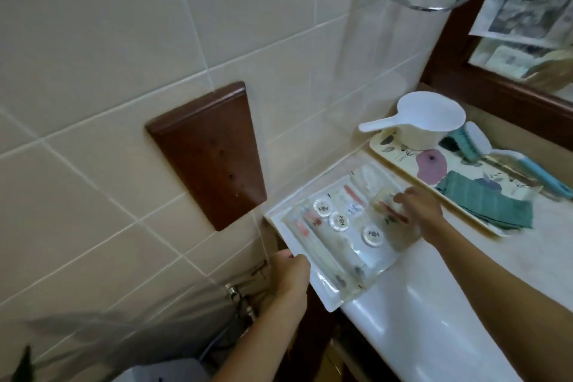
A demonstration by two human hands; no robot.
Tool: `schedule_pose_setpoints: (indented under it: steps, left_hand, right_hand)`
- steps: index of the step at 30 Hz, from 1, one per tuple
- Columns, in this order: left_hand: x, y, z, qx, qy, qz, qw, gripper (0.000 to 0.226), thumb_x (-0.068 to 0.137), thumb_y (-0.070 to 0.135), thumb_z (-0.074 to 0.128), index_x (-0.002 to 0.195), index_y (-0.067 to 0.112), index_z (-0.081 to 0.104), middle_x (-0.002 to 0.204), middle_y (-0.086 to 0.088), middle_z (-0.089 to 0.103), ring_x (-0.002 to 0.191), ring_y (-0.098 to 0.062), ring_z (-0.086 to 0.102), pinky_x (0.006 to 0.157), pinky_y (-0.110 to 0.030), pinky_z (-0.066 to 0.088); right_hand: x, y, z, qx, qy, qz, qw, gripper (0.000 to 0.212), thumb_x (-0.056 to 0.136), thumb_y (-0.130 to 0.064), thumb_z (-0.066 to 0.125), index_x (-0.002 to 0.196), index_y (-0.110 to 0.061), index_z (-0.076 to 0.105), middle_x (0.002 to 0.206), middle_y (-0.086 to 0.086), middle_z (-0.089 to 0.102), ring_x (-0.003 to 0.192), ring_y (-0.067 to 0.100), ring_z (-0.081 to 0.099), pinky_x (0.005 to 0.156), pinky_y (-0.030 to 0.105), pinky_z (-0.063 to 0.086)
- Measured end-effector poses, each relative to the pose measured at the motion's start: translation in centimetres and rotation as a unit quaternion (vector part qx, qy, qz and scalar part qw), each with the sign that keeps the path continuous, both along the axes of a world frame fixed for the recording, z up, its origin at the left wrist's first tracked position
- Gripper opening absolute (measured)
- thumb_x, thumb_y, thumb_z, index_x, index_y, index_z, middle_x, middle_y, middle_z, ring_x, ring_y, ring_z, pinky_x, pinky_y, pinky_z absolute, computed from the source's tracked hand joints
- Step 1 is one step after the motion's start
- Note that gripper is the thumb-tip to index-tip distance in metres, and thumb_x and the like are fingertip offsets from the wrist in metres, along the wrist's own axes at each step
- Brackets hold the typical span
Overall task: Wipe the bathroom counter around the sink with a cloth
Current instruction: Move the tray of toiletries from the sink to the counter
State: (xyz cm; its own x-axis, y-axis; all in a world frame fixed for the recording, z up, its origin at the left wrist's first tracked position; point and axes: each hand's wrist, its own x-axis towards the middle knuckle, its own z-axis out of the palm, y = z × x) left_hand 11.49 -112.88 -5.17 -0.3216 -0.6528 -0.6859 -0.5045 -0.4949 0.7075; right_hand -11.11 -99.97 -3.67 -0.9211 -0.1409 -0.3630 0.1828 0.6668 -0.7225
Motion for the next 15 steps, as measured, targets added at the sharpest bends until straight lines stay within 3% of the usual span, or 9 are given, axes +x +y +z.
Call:
schedule_pose_setpoints:
  steps: [4, 9, 12, 15]
  left_hand:
    - [-1.4, -0.7, -0.6, -0.003, -0.01, 0.006, 1.0, 0.024, 0.07, -0.002, 0.044, 0.086, 0.0, 0.061, 0.079, -0.01, 0.067, 0.066, -0.022, 0.06, 0.055, -0.024, 0.045]
    - [-2.4, -1.0, -0.7, -0.018, -0.02, 0.016, 1.0, 0.014, 0.075, -0.004, 0.041, 0.073, 0.006, 0.05, 0.065, -0.003, 0.054, 0.053, -0.016, 0.048, 0.042, -0.018, 0.035]
    - [-2.7, -1.2, -0.9, -0.014, -0.008, 0.016, 1.0, 0.014, 0.074, -0.005, 0.041, 0.07, 0.007, 0.046, 0.064, -0.002, 0.053, 0.052, -0.017, 0.046, 0.043, -0.02, 0.035]
    - [-3.1, -1.6, -1.3, -0.013, -0.009, 0.021, 1.0, 0.013, 0.073, -0.003, 0.042, 0.081, 0.003, 0.052, 0.076, -0.007, 0.062, 0.059, -0.02, 0.053, 0.049, -0.022, 0.041]
  right_hand:
    - [-1.0, -1.8, -0.2, 0.006, 0.009, 0.002, 1.0, 0.022, 0.075, -0.025, 0.062, 0.086, -0.007, 0.056, 0.085, 0.012, 0.058, 0.081, 0.029, 0.056, 0.077, 0.043, 0.047]
    - [-2.3, -3.0, -0.8, 0.024, -0.008, 0.012, 1.0, 0.037, 0.061, -0.037, 0.064, 0.09, -0.014, 0.059, 0.088, 0.006, 0.063, 0.083, 0.026, 0.061, 0.082, 0.046, 0.05]
    - [-3.7, -3.5, -2.2, 0.018, -0.004, 0.012, 1.0, 0.037, 0.051, -0.037, 0.064, 0.082, -0.018, 0.055, 0.086, 0.003, 0.064, 0.083, 0.023, 0.064, 0.08, 0.049, 0.054]
    - [-3.3, -4.8, -1.5, 0.03, 0.009, 0.021, 0.999, 0.033, 0.054, -0.034, 0.064, 0.081, -0.017, 0.053, 0.085, 0.001, 0.061, 0.082, 0.023, 0.061, 0.071, 0.038, 0.045]
